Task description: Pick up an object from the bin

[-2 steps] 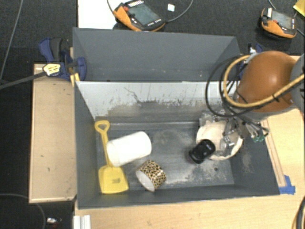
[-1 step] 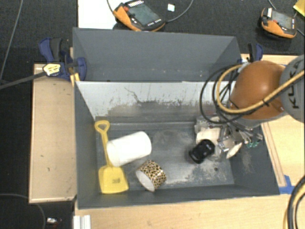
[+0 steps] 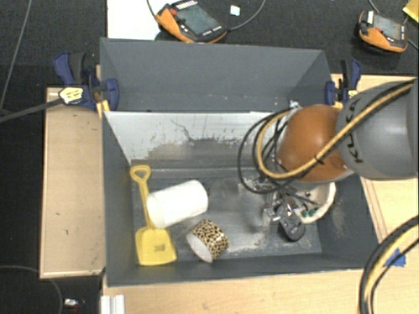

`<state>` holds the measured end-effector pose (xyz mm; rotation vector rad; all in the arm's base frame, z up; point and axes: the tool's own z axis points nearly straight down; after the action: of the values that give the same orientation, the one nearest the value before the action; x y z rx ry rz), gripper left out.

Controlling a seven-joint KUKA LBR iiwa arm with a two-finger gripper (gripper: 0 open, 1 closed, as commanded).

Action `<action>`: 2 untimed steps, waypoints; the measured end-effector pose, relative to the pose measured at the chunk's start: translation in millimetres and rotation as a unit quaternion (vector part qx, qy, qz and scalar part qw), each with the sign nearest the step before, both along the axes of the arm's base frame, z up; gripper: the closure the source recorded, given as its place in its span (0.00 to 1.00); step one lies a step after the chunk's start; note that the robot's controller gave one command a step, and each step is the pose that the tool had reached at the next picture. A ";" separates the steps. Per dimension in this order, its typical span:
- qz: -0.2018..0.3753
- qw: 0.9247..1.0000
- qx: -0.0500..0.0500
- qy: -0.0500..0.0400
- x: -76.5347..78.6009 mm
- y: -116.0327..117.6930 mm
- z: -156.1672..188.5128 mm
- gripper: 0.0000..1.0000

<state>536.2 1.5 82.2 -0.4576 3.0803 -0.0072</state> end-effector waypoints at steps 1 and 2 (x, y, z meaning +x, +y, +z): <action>0.001 1.000 -0.005 -0.004 -27.1 -86.9 -5.8 0.00; 0.033 0.999 0.000 -0.003 -30.8 27.7 -11.0 0.00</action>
Offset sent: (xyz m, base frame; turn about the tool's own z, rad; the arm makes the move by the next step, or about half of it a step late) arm -0.0320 0.0334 -0.0122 -0.0733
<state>505.4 29.1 71.3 -0.5570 3.0577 -0.0086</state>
